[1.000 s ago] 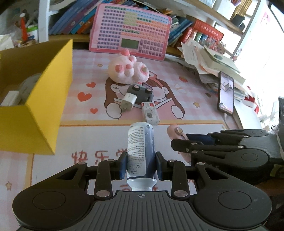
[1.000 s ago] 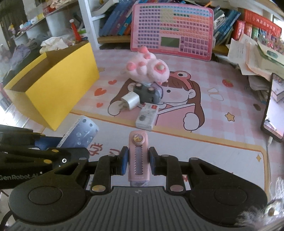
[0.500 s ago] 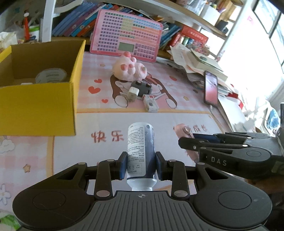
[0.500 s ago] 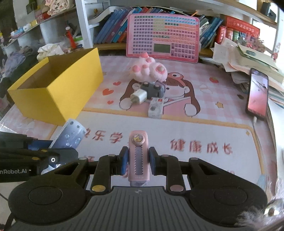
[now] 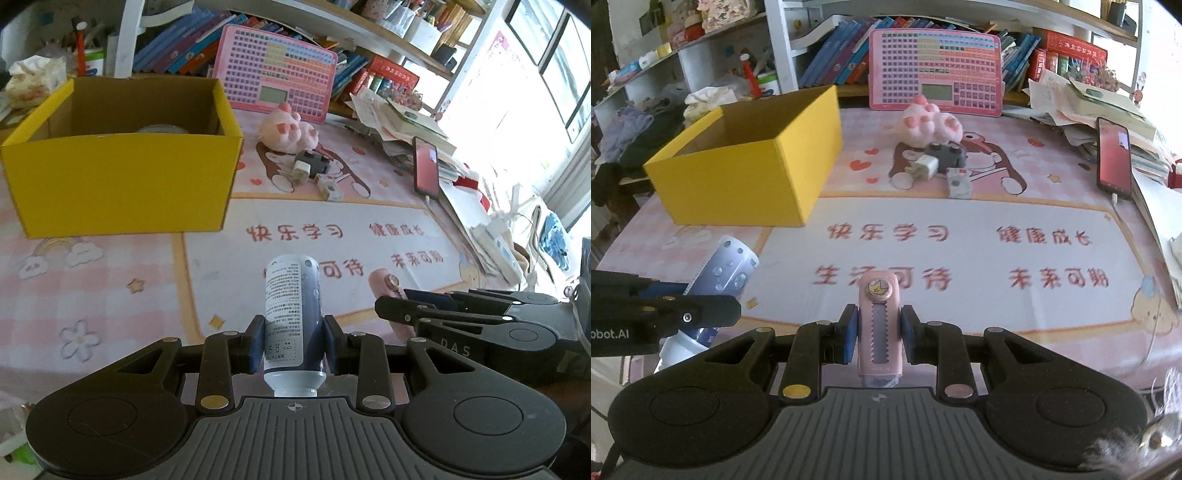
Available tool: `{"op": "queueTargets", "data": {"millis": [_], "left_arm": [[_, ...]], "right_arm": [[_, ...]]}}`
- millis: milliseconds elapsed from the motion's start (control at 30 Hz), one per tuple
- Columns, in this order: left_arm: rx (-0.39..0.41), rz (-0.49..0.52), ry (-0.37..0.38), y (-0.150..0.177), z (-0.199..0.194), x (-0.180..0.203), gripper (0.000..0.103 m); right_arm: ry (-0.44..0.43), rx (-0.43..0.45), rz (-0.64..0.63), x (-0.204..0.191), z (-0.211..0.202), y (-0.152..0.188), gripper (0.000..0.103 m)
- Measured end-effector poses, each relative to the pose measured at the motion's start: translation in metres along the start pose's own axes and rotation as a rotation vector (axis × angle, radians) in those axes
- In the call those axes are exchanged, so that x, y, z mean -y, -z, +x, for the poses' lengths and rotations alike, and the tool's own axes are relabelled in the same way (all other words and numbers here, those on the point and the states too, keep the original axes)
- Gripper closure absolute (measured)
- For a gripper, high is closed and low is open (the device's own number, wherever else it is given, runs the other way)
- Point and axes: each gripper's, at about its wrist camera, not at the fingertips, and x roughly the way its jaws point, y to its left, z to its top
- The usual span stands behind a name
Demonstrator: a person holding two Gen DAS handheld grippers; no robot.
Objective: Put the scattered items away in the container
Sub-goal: 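Carry the spray bottle and pink comb over the yellow box with both tools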
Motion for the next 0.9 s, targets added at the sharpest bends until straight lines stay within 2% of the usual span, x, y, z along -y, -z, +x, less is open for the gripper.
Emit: {"op": "queueTargets", "data": {"millis": [367,900], "left_arm": [[0.02,-0.028,-0.008,0.024,-0.035,-0.03,0.072],[0.066,-0.088,-0.065,0.032,-0.063,-0.069,0.072]], "right_arm": [[-0.016,-0.001,-0.024,-0.047,-0.013,0.013,0.08],[-0.067,0.012,-0.105,-0.095,-0.003,0.003,0.08]]}}
